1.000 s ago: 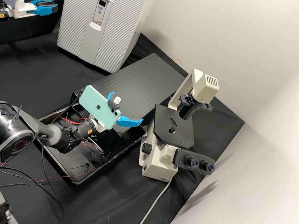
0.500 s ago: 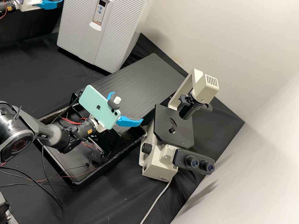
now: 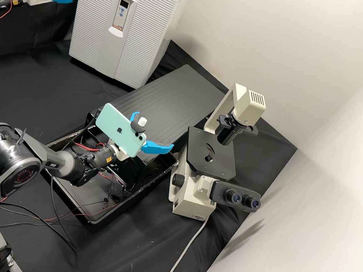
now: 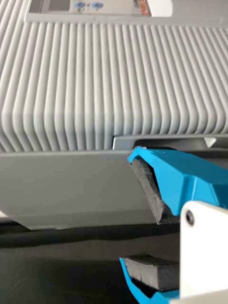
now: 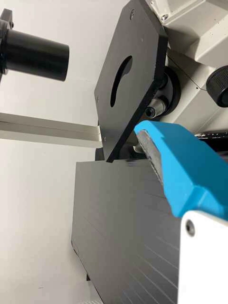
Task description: Open the incubator door
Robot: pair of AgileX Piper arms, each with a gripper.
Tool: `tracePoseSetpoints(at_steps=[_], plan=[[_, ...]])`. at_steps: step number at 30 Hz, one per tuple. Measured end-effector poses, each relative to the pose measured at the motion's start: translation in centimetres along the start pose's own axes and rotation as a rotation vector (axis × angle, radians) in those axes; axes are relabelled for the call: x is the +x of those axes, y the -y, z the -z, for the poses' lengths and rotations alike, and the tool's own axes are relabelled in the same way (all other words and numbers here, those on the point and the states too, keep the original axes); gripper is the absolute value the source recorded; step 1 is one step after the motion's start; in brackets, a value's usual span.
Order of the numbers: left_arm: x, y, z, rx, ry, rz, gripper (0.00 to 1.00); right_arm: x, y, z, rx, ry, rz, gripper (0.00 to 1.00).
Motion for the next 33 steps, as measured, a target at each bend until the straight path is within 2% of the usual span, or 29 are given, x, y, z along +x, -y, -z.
tracePoseSetpoints(at_steps=[10,15,24,31,33], plan=[[0.2,0.2,0.0,-0.009,-0.026,0.019,1.0,0.0,0.0,0.0,0.0,0.0,0.0,1.0],[0.4,-0.2,0.1,-0.001,-0.033,0.015,1.0,0.0,0.0,0.0,0.0,0.0,0.0,1.0],[1.2,-1.2,0.6,0.016,-0.086,0.038,1.0,0.0,0.0,0.0,0.0,0.0,0.0,1.0],[1.7,-1.2,1.1,-0.002,-0.082,0.038,1.0,0.0,0.0,0.0,0.0,0.0,0.0,1.0],[1.8,-1.3,1.1,0.005,-0.073,0.041,1.0,0.0,0.0,0.0,0.0,0.0,0.0,1.0]])
